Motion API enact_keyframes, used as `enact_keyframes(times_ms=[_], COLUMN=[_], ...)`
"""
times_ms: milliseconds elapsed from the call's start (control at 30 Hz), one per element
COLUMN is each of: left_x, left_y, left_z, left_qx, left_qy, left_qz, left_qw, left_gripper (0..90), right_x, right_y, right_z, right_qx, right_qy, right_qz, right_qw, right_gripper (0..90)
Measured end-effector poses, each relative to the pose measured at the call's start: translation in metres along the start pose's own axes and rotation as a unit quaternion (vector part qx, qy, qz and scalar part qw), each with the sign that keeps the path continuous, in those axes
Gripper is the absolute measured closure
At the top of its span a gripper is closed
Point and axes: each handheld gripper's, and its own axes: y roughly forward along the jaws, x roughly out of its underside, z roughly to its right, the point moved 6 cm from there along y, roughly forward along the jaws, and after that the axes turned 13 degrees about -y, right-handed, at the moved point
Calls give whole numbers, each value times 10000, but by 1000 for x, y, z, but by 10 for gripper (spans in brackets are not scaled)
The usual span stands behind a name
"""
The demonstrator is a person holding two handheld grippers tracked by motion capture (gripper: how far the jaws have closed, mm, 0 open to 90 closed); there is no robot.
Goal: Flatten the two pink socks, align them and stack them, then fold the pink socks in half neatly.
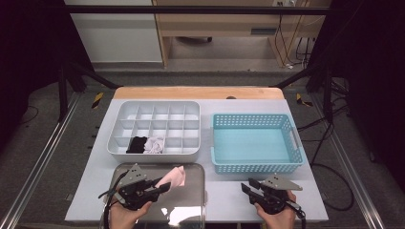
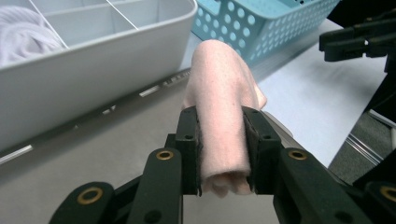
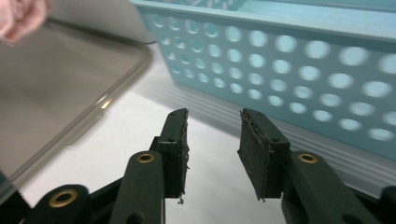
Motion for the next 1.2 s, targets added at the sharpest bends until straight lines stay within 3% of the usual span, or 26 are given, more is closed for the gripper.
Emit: enact_keyframes(times_ms=[200,633,1200], left_x=[-16,-50,-94], left_y=[-7,-14,-2], left_z=[-4,-15,-20], left_qx=[-51,-261,-524], left_qy=[-10,41,60], left_qz=[161,280,520], left_qw=[9999,9993,9973], left_gripper=[691,691,691], right_x=[6,6,5], right_y=[-4,-8,-5], right_z=[10,12,8], right_qx=[147,217,130], right_qy=[50,47,-2], right_qz=[-14,-22,-37], right_qw=[9999,9998,9999], right_gripper=[567,545,532])
